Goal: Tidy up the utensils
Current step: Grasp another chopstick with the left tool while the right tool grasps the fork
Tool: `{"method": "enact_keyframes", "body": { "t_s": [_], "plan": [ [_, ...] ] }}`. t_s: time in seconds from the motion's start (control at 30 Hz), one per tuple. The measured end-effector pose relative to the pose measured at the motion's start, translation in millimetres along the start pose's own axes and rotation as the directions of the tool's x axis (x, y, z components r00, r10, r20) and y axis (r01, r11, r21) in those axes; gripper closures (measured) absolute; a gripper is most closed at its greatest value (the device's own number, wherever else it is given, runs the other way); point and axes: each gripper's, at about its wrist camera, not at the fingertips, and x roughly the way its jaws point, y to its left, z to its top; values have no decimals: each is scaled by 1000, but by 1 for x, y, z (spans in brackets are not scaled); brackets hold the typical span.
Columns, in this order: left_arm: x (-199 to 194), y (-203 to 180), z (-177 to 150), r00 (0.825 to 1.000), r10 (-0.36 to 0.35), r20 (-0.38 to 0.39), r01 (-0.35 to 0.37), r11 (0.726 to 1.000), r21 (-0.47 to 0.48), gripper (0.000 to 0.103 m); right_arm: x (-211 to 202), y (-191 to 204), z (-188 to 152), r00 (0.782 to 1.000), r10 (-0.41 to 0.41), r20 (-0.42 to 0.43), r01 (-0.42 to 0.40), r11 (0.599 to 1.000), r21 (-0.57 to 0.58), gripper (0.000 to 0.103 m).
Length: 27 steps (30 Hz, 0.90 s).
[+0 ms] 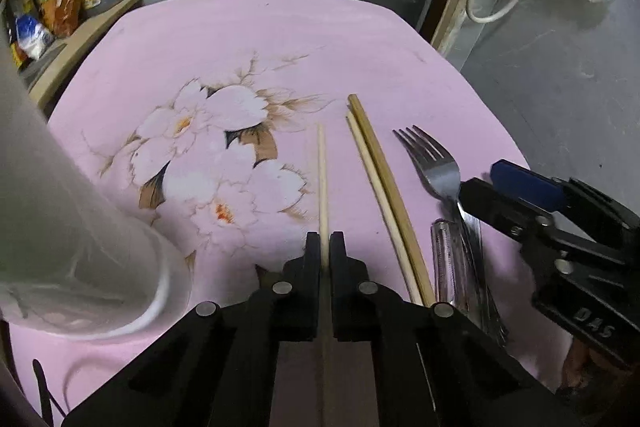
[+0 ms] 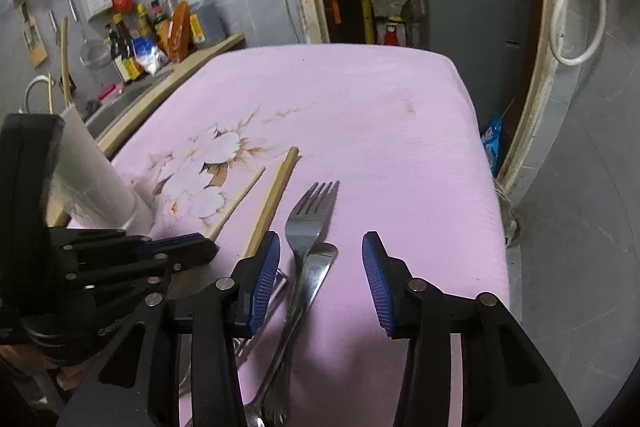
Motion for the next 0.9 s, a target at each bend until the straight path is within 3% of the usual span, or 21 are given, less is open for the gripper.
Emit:
{"method": "enact_keyframes", "body": {
  "t_s": [0.2, 0.3, 0.57, 0.73, 0.9],
  "plan": [
    [-12, 0, -15, 1000, 20, -7, -20, 1000, -11, 100, 17, 10, 6, 998, -27, -54, 24, 999, -43, 63],
    [-15, -1, -17, 1000, 16, -22, -16, 1000, -11, 100, 24, 15, 9, 994, -80, -76, 74, 994, -78, 67],
    [-6, -9, 1, 995, 42, -94, -37, 998, 56, 100, 35, 26, 12, 976, -181, -118, 166, 978, -124, 71],
    [-8, -5, -1, 996, 11, -91, -6, 999, 52, 101, 22, 17, 11, 987, -137, -79, 131, 989, -74, 80],
    [-32, 0, -18, 997, -71, 0, 71, 997, 30, 101, 2, 14, 4, 996, -93, -2, 93, 995, -31, 81]
  ]
}}
